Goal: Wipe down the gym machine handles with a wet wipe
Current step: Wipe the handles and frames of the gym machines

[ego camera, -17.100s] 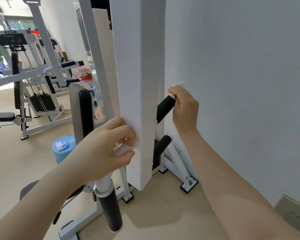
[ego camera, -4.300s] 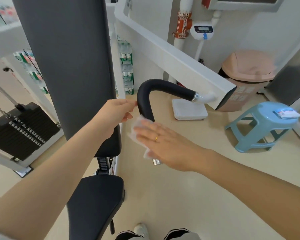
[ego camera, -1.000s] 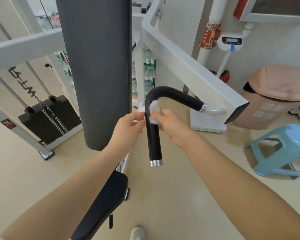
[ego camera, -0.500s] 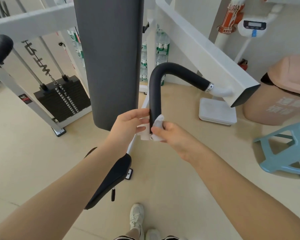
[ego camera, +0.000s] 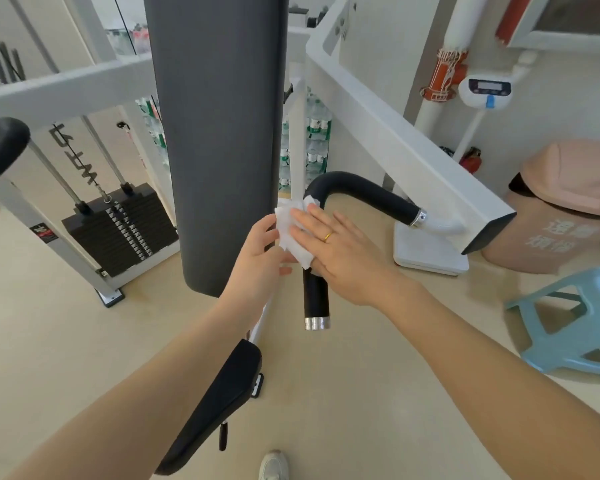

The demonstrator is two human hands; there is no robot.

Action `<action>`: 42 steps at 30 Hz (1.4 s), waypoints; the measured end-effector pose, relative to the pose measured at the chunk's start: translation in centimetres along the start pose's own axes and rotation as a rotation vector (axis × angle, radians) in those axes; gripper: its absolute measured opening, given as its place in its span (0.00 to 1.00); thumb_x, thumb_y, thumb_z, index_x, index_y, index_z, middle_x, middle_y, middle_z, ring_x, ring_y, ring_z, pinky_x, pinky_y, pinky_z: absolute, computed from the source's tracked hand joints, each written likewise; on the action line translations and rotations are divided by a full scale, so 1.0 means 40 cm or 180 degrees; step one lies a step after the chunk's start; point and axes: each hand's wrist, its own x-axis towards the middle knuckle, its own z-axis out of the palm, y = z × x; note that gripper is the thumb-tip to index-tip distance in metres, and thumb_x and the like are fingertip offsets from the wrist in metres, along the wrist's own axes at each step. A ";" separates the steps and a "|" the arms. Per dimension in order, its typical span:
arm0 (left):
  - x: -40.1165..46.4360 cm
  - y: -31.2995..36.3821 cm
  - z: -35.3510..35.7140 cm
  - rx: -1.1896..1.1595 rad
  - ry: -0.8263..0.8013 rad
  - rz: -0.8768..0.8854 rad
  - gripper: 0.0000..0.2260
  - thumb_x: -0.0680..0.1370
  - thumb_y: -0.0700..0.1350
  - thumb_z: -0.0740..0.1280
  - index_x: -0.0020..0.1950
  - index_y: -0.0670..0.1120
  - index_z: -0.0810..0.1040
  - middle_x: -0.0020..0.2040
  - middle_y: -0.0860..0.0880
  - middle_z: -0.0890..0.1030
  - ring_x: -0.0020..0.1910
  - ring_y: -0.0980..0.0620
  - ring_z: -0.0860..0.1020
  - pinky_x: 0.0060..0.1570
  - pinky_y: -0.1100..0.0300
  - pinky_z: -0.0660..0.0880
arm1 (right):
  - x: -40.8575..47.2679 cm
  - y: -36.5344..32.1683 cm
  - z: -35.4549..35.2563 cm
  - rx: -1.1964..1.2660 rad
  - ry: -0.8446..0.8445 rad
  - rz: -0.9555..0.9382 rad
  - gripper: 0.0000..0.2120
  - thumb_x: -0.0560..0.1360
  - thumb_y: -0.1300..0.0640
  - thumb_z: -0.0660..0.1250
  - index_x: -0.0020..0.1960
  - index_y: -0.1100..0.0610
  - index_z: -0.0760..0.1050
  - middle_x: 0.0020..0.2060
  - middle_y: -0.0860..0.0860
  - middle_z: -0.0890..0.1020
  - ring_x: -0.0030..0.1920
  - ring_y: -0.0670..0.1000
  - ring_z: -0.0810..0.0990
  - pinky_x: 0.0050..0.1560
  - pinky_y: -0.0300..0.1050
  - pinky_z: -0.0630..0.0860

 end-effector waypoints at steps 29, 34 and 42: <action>-0.020 -0.002 -0.075 0.0601 0.0410 0.0539 0.28 0.74 0.40 0.68 0.71 0.51 0.62 0.60 0.54 0.73 0.56 0.57 0.74 0.52 0.65 0.72 | 0.049 -0.154 -0.057 0.3070 0.0198 0.0710 0.15 0.82 0.58 0.52 0.65 0.56 0.70 0.55 0.49 0.77 0.56 0.47 0.74 0.59 0.43 0.72; -0.078 -0.010 -0.216 0.0572 0.0229 0.0553 0.17 0.73 0.45 0.70 0.61 0.53 0.72 0.50 0.52 0.80 0.46 0.56 0.80 0.45 0.59 0.78 | 0.075 -0.239 -0.043 0.5374 0.0120 0.1357 0.13 0.80 0.60 0.52 0.56 0.53 0.74 0.55 0.57 0.79 0.55 0.55 0.78 0.54 0.49 0.78; -0.113 -0.046 -0.559 0.0607 0.0303 0.0409 0.05 0.76 0.45 0.66 0.41 0.48 0.77 0.39 0.50 0.79 0.42 0.51 0.78 0.49 0.54 0.77 | 0.247 -0.494 0.011 0.4856 0.0404 0.1566 0.11 0.78 0.52 0.60 0.59 0.55 0.71 0.54 0.53 0.80 0.53 0.53 0.80 0.44 0.44 0.80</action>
